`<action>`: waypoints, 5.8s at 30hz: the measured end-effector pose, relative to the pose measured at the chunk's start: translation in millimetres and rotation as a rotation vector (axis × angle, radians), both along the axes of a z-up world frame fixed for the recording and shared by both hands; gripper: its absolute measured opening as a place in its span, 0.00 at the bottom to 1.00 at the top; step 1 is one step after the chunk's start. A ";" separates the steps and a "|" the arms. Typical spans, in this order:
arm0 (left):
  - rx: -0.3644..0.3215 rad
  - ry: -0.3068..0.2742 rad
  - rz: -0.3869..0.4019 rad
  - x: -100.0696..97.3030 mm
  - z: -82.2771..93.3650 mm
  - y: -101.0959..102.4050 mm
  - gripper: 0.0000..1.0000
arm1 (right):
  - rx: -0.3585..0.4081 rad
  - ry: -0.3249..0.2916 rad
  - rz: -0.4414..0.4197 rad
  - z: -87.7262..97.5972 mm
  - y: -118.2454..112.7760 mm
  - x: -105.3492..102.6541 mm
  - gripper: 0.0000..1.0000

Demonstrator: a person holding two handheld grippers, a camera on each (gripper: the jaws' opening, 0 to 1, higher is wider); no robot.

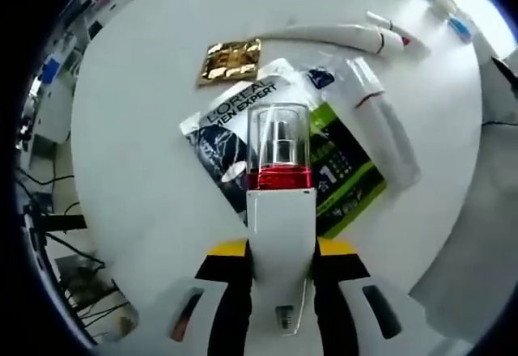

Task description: Arrange the skincare products in the storage area until every visible bottle or jar stands upright without overlapping.

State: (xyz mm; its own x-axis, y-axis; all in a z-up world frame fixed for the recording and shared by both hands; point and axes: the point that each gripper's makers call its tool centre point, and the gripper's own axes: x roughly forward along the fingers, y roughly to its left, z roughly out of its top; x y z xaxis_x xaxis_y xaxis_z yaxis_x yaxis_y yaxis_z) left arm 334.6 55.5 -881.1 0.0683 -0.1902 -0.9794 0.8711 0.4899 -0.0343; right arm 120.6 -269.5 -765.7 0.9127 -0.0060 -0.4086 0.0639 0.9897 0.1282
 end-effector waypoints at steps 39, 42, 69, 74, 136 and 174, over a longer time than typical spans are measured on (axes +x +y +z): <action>-0.864 0.217 0.139 -137.8 126.9 -127.2 0.24 | 0.158 -0.162 0.431 56.9 89.8 7.5 0.76; -0.924 0.223 0.109 -149.5 141.0 -140.5 0.24 | 0.257 -0.179 0.499 72.1 102.9 7.3 0.70; -1.180 0.330 -0.109 -239.6 189.7 -222.4 0.24 | 0.495 -0.160 0.809 106.4 115.1 15.2 0.42; -1.163 0.341 -0.130 -239.8 186.3 -230.7 0.24 | 0.483 -0.171 0.785 104.9 107.7 16.7 0.38; -0.798 -0.079 -0.572 -204.8 55.0 -306.4 0.26 | -0.253 -0.010 0.453 -8.5 41.3 37.4 0.33; -0.839 -0.082 -0.595 -100.7 58.2 -382.5 0.27 | -0.256 -0.043 0.431 -9.6 -38.7 145.3 0.34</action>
State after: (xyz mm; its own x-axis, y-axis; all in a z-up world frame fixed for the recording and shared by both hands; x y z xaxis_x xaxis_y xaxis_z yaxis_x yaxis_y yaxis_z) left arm 233.9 -327.0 -822.9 -0.1994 -0.8350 -0.5128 0.9799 -0.1752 -0.0956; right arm 265.9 -308.2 -775.3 0.8704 0.2800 -0.4050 -0.3575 0.9250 -0.1287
